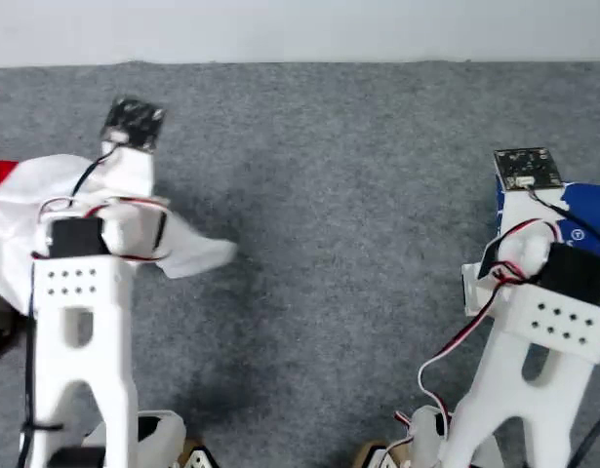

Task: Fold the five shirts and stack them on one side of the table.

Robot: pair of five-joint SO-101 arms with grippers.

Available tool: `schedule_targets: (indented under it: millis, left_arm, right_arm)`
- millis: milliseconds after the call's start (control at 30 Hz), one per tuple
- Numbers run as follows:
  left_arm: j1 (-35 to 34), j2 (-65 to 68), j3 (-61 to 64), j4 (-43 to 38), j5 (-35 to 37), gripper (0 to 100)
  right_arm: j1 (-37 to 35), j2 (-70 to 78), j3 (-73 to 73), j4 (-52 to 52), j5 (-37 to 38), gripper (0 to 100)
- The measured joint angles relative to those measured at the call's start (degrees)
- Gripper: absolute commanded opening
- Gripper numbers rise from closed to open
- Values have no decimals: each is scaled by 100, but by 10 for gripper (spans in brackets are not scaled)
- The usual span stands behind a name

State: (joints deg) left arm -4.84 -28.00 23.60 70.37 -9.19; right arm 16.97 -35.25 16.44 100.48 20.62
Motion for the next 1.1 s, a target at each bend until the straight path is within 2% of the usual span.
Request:
schedule_targets:
  millis: [100, 300, 500, 700, 967, 1100]
  left_arm:
    - [782, -352, -281, 0, 343, 13]
    - [2365, -457, -527, 0, 492, 13]
    - [3323, -422, -527, -396, 501, 36]
    - [3437, -97, -554, -255, 527, 175]
    - [3420, -105, -967, 747, 730, 186]
    - [2998, -211, -976, 1240, 730, 186]
  right_arm:
    - [0, -44, 0, 0, 70, 19]
    - [0, -44, 0, 0, 325, 19]
    - [0, -44, 0, 0, 343, 19]
    - [0, -44, 0, 0, 343, 19]
    - [0, -44, 0, 0, 343, 20]
    - [0, -44, 0, 0, 343, 20]
